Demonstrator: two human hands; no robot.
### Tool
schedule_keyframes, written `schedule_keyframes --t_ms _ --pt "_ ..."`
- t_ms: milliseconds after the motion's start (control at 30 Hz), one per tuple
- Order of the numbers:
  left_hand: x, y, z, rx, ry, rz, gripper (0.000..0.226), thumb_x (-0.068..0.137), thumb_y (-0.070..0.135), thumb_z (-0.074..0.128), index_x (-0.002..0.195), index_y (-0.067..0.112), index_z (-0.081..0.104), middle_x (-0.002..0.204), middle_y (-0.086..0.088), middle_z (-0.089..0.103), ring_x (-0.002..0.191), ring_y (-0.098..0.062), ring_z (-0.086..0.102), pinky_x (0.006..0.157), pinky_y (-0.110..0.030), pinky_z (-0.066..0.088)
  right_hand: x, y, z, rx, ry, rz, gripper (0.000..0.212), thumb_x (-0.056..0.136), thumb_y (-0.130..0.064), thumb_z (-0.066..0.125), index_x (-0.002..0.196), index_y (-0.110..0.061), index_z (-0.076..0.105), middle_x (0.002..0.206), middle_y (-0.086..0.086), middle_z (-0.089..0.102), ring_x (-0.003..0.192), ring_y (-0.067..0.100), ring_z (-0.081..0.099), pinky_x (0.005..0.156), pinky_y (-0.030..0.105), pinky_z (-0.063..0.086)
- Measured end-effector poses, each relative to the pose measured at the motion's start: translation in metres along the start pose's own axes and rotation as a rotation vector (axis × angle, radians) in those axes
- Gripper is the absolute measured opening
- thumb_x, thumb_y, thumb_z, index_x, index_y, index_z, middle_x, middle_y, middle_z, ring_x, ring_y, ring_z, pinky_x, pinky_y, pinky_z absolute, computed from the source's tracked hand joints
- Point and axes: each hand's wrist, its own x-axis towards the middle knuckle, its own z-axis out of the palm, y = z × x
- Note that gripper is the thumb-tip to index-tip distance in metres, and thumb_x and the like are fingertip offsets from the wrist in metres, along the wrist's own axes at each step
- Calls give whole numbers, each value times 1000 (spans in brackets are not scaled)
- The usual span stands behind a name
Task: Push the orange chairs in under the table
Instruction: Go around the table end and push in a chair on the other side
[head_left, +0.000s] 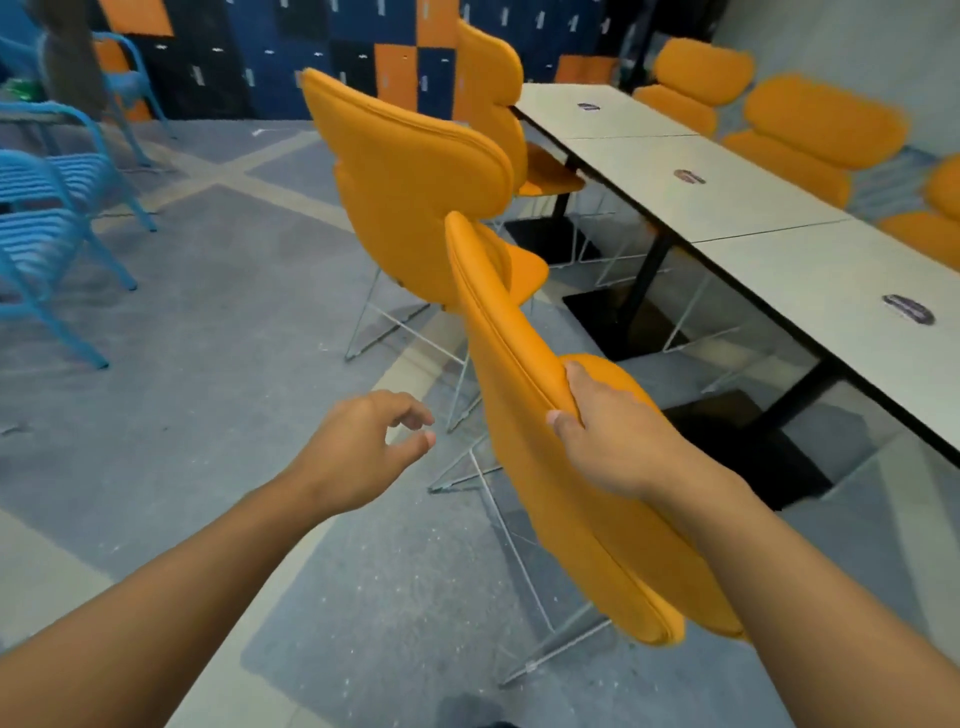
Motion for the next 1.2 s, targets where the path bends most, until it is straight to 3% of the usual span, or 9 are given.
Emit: schedule_keyframes --t_ms 133,300,467,600,700,800,1000,1133,1200 --pt "25 1 -16 24 -30 149 36 86 43 67 119 29 62 117 9 62 107 -8 53 89 -25 39 -11 -11 3 -92 95 72 72 104 -52 39 160 -27 1 158 2 35 135 30 43 99 46 41" --pt "78 15 -30 116 -142 346 76 77 61 66 144 37 38 147 5 39 136 -21 33 109 -53 32 -12 -16 0 -89 114 123 71 102 -55 41 159 -32 5 154 -1 41 128 27 48 98 42 46" --pt "133 30 -26 287 -257 542 99 70 62 72 151 38 20 160 7 16 149 -19 7 117 -50 17 2 -16 -2 -25 95 159 74 100 -58 42 160 -30 9 155 -3 41 133 25 45 102 41 43" --pt "165 35 -21 361 -354 634 102 70 62 72 151 42 15 161 9 12 149 -18 -2 118 -53 7 12 -13 1 -28 115 170 77 97 -61 45 159 -29 13 152 -3 45 131 24 46 104 40 41" --pt "187 33 -14 413 -444 692 93 70 67 67 149 42 24 158 11 24 149 -19 3 118 -55 1 12 -11 7 -3 141 171 76 96 -63 45 159 -32 15 145 -5 51 122 21 52 99 41 44" --pt "203 34 -9 411 -498 746 80 69 73 62 139 42 40 145 13 42 143 -18 22 117 -54 0 10 -12 9 15 155 211 75 95 -64 46 158 -36 15 144 -7 51 122 20 52 99 43 45" --pt "229 32 -5 460 -544 910 83 62 90 45 131 43 47 125 17 52 121 -14 43 108 -40 17 4 -24 11 72 207 358 71 93 -67 48 154 -37 29 139 -8 55 121 20 53 98 44 47" --pt "237 26 -3 480 -534 977 85 60 94 37 128 43 48 116 17 54 113 -13 46 101 -37 21 -1 -43 22 -54 359 541 60 89 -77 37 131 -37 52 113 -12 65 102 17 60 83 41 52" --pt "243 24 -4 502 -524 971 93 54 98 31 125 42 49 113 15 56 111 -15 48 98 -38 24 0 -54 31 -123 487 623 68 85 -85 23 116 -37 59 99 -12 66 89 13 60 73 35 51"
